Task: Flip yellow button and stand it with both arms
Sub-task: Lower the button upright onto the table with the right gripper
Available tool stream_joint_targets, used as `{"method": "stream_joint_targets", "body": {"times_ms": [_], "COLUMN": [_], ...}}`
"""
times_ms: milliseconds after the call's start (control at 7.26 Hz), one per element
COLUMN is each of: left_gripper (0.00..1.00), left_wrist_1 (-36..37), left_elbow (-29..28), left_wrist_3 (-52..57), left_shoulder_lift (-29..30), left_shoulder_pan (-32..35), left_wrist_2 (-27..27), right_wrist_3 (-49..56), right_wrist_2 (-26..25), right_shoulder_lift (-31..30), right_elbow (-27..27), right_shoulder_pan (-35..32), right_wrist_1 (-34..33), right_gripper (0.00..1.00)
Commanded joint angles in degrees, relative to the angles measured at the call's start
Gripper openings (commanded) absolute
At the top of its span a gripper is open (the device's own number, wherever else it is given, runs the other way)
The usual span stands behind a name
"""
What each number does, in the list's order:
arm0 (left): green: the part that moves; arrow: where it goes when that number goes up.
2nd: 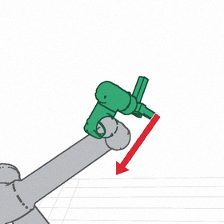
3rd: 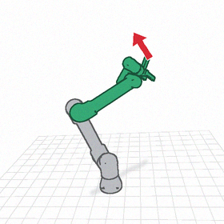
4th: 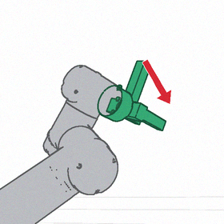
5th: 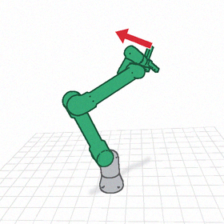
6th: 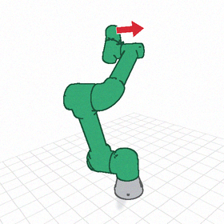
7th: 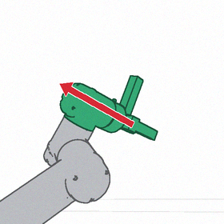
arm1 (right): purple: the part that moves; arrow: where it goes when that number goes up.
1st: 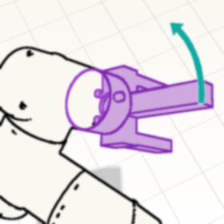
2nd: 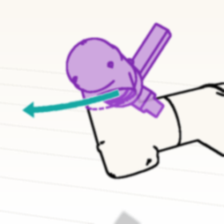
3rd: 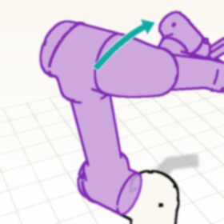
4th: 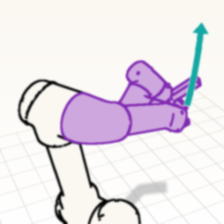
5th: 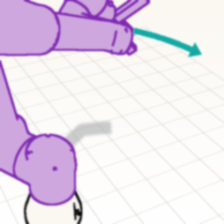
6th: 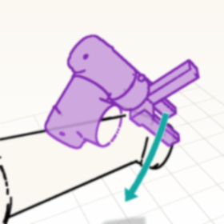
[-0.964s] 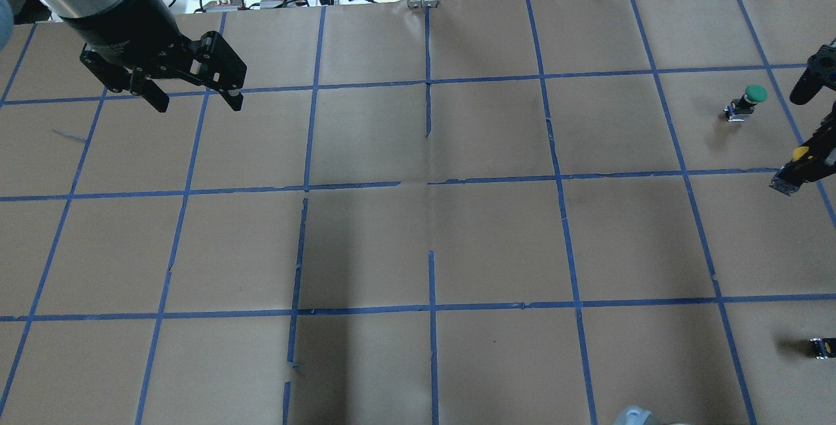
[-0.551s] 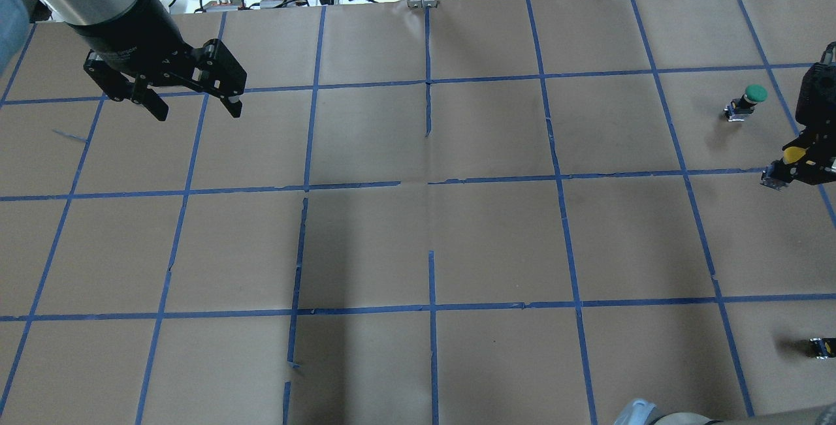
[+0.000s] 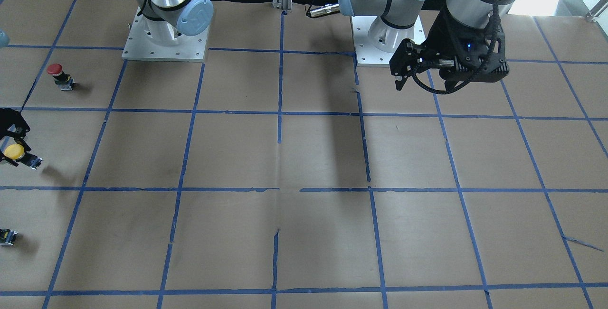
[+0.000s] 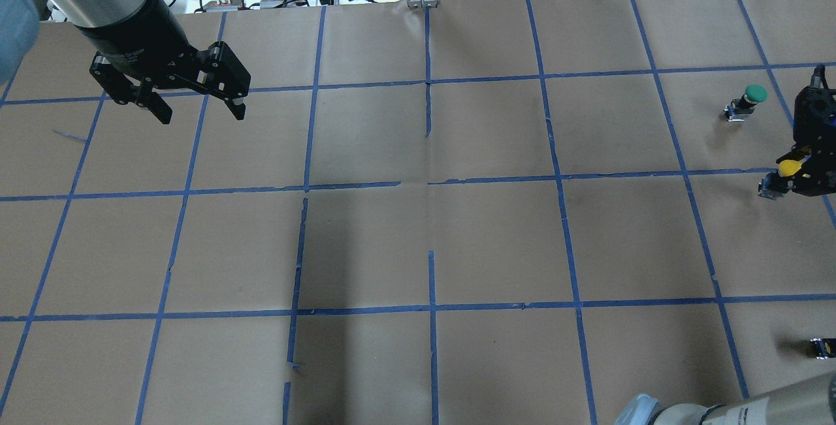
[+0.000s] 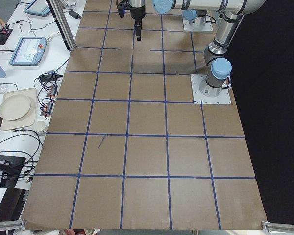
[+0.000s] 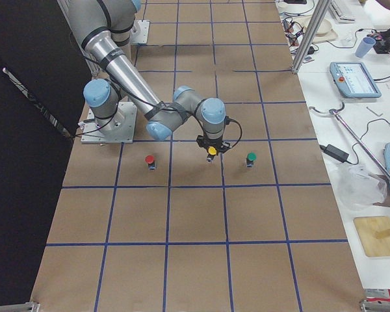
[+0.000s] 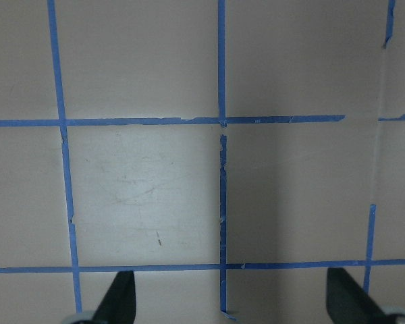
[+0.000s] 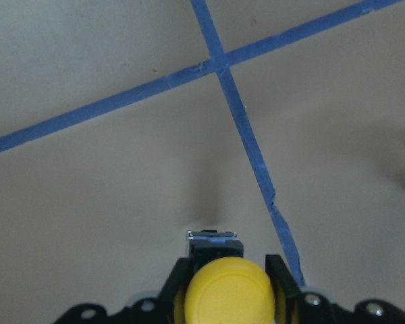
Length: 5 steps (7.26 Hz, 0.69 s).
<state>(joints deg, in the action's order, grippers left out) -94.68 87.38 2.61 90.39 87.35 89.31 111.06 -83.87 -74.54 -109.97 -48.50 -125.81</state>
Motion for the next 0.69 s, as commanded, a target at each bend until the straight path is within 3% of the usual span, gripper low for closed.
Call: {"method": "stream_joint_targets", "body": {"times_ms": [0, 275, 413, 551], "left_gripper": [1.0, 1.0, 1.0, 1.0], "left_wrist_1": [-0.24, -1.38, -1.21, -1.21], "left_elbow": [-0.01, 0.09, -0.01, -0.45], "left_wrist_3": [-0.06, -0.06, -0.06, -0.06], "left_shoulder_lift": [0.05, 0.13, 0.14, 0.31], "left_shoulder_pan": [0.01, -0.08, -0.16, -0.17], "left_wrist_2": [0.16, 0.43, 0.25, 0.16], "right_wrist_3": [0.92, 1.0, 1.09, 1.09], "right_wrist_2": [0.64, 0.9, 1.6, 2.83], "right_shoulder_lift": [1.06, 0.63, 1.41, 1.33], "right_elbow": [-0.07, -0.16, -0.16, -0.16], "right_shoulder_pan": [0.69, 0.51, 0.42, 0.42], "right_wrist_1": [-0.14, 0.29, 0.21, 0.38], "right_gripper": [0.2, 0.25, 0.7, 0.87]}}
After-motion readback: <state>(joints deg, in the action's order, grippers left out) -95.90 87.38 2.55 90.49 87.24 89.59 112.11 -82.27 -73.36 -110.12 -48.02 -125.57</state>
